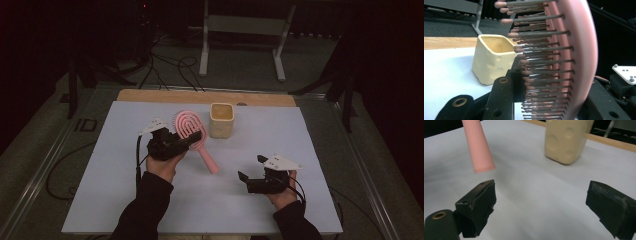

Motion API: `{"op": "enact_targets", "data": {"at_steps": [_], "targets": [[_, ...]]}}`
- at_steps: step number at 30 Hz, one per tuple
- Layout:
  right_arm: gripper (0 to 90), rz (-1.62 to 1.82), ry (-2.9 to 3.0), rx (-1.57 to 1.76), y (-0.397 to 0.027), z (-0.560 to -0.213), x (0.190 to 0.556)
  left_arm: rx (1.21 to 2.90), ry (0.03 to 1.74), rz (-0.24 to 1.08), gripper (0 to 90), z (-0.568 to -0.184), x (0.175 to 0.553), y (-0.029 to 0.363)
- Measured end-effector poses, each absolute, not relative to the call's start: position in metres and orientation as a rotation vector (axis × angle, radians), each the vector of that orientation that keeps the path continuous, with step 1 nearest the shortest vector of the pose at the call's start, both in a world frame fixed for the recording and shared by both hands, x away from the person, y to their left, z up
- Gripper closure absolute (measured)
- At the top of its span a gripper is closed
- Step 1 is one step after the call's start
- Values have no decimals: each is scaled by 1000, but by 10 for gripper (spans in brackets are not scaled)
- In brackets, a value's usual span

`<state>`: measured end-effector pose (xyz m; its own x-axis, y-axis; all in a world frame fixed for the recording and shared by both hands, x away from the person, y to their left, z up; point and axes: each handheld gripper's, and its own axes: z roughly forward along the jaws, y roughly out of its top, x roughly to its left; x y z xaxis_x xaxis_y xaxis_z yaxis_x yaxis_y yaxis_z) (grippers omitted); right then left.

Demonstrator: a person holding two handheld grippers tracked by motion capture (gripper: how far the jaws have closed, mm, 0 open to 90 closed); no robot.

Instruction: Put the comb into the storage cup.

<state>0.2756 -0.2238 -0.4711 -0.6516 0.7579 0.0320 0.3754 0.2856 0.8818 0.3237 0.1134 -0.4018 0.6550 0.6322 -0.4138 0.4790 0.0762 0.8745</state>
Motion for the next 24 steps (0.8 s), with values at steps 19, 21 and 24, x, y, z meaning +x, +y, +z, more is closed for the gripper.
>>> {"op": "enact_targets", "data": {"at_steps": [19,21,24], "targets": [[92,1430,2040,1031,-260,-487,255,1570,880,205,639,-384,333,125],[92,1438,2020,1040,-265,-490,254,1573,872,217,640,-382,334,125],[92,1435,1996,1053,-269,-493,252,1576,871,225,640,-381,335,126]]}}
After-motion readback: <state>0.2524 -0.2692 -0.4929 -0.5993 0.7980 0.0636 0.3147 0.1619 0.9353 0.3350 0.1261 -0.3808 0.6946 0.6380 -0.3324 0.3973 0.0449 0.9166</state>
